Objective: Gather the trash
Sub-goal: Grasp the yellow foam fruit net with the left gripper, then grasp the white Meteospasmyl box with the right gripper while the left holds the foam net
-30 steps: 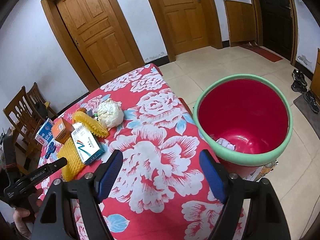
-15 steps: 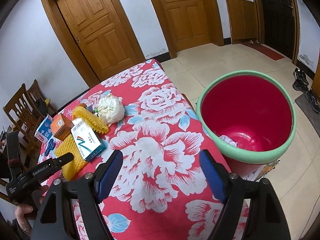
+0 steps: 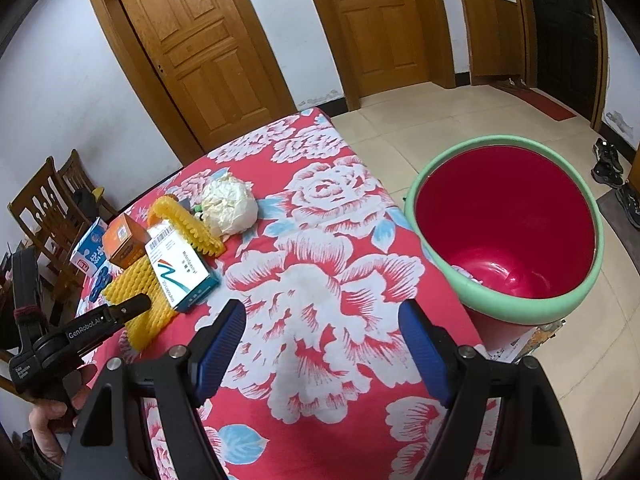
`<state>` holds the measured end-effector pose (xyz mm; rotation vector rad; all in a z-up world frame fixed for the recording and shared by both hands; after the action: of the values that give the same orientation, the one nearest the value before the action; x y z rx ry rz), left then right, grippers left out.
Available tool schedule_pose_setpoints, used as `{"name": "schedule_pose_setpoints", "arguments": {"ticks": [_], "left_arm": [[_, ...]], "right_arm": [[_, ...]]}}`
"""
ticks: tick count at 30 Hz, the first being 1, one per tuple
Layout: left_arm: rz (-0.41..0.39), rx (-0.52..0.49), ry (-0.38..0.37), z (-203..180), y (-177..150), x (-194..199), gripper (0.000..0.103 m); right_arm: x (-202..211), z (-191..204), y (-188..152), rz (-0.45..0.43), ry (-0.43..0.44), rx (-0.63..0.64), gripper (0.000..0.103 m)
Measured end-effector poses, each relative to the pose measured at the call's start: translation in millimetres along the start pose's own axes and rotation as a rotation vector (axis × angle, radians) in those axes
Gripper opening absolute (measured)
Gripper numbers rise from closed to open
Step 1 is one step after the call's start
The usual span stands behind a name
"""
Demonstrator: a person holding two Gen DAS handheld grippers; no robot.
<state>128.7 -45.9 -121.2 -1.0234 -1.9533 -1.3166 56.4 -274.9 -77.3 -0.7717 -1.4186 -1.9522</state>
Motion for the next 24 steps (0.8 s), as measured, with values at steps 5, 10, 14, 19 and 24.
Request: {"name": "schedule_pose_setpoints", "arguments": {"ticks": [5, 10, 14, 19, 24], "left_arm": [[0.021, 0.023, -0.058, -1, -5, 1, 0.020], [-0.012, 0.008, -0.081, -3, -6, 12, 0.014], [-0.053, -0.012, -0.097, -4, -2, 28, 0.010], [-0.107, -0.014, -0.068, 6, 8, 47, 0.010], [-0.139, 0.006, -0.007, 24, 17, 58, 0.010]], "right_arm": [[-4, 11, 2, 0.007, 0.011, 0.034, 0.081], [-8, 24, 5, 0.013, 0.025, 0.069, 0.081], [-14, 39, 8, 0.025, 0.045, 0.106, 0.081], [-23, 62, 10, 0.047, 0.078, 0.159, 0.081], [-34, 88, 10, 0.069, 0.117, 0.216, 0.087]]}}
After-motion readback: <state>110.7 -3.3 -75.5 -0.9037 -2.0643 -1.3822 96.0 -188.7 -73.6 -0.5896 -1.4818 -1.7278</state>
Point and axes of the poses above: each gripper's, at about its wrist camera, not at the fingertips, and x roughly against the way its jaws point, z to its left, y to its top, the point moved 8 cm from there along -x, roughly the way its jaws point, and after that the axes turned 2 degrees about x, right-handed, at the moved point
